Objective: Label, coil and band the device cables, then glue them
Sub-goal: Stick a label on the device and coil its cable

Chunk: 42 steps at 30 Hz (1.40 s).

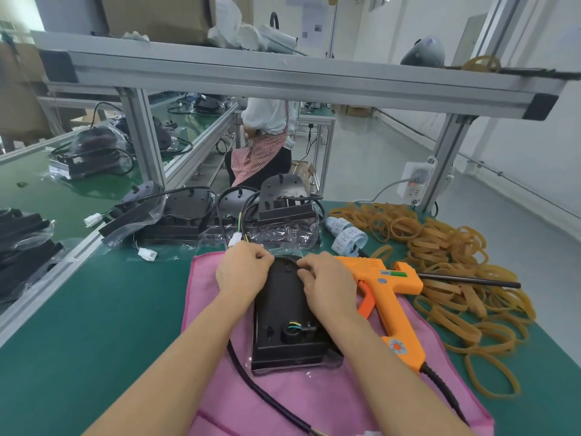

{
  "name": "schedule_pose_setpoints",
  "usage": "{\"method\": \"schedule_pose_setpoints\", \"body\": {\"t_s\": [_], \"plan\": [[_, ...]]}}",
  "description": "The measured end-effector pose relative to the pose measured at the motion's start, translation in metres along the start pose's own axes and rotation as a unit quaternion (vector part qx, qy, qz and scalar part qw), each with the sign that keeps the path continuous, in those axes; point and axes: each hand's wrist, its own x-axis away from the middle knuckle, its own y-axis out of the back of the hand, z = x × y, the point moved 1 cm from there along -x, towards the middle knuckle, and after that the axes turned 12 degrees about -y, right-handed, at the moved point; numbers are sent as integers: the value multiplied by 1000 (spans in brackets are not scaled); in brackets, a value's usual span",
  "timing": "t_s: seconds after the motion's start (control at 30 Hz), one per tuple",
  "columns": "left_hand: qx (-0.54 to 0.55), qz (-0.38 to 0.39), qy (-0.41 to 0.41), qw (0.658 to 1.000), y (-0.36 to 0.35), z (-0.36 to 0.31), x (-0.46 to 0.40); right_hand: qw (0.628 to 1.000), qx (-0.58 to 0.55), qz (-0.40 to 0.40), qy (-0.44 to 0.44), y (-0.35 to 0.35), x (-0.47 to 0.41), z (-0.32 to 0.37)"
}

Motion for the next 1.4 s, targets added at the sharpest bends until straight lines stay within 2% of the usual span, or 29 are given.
{"method": "schedule_pose_setpoints", "body": {"t_s": [0.13, 0.27, 0.37, 0.43, 0.5, 0.6, 0.73, 0.77, 0.8, 0.9, 0.97, 1.03, 1.13, 1.23, 1.4], "plan": [[56, 44, -46, 996, 21, 15, 14, 998, 34, 51, 26, 18, 5, 8], [122, 47, -58, 990, 30, 27, 37, 994, 38, 26, 104, 38, 61, 17], [189, 36, -22, 981, 28, 31, 42, 979, 74, 65, 178, 41, 119, 28], [241, 23, 34, 970, 29, 31, 42, 962, 171, 122, 175, 37, 136, 26], [303, 24, 72, 950, 31, 28, 43, 954, 216, 144, 149, 31, 138, 24], [364, 41, 87, 927, 34, 22, 47, 953, 236, 116, 151, 26, 140, 22], [373, 61, 79, 923, 32, 20, 58, 961, 179, 78, 195, 58, 129, 10], [366, 62, 71, 926, 31, 20, 60, 958, 195, 57, 202, 72, 124, 6], [356, 61, 57, 931, 31, 19, 63, 951, 214, 28, 220, 83, 117, 0], [267, 48, -22, 962, 31, 13, 69, 919, 276, 108, 260, 101, 89, -14], [171, 39, -90, 980, 32, 8, 76, 913, 288, 110, 267, 98, 72, -23], [121, 29, -143, 982, 34, 6, 85, 904, 304, 116, 276, 92, 65, -23], [116, 25, -229, 966, 37, 10, 103, 905, 282, 121, 296, 87, 63, -29], [100, 15, -315, 944, 32, 15, 115, 911, 215, 52, 347, 85, 69, -32], [18, -2, -413, 911, 32, 16, 117, 904, 141, -4, 403, 73, 74, -44]]}}
